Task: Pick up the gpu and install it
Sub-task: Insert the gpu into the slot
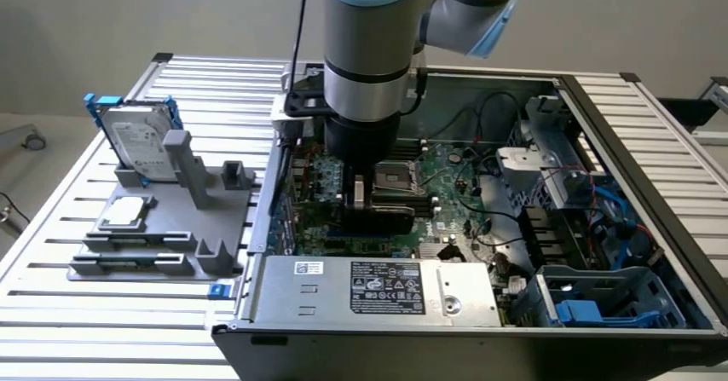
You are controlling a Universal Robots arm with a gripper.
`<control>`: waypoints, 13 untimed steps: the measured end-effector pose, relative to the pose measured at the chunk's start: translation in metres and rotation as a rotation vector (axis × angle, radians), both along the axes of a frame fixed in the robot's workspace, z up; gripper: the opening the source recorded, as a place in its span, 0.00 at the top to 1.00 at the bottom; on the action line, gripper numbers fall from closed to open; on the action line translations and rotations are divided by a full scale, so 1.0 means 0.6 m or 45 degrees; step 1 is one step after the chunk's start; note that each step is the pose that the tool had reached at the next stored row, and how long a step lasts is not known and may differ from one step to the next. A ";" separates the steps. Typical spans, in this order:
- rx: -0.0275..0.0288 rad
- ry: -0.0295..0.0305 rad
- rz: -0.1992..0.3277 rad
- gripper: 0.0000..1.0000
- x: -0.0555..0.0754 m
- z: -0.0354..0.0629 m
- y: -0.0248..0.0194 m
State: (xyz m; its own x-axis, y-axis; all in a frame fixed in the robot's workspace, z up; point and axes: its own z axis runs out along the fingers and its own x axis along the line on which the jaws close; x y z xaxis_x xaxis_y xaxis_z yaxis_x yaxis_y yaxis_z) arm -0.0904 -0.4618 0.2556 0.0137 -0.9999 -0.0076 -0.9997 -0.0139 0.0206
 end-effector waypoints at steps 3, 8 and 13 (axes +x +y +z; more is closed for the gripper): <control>-0.0004 0.0002 0.000 0.74 0.000 0.000 -0.0001; 0.0009 0.0057 0.000 0.73 0.000 0.005 0.0000; 0.0012 0.0170 0.000 0.54 0.000 0.023 0.0000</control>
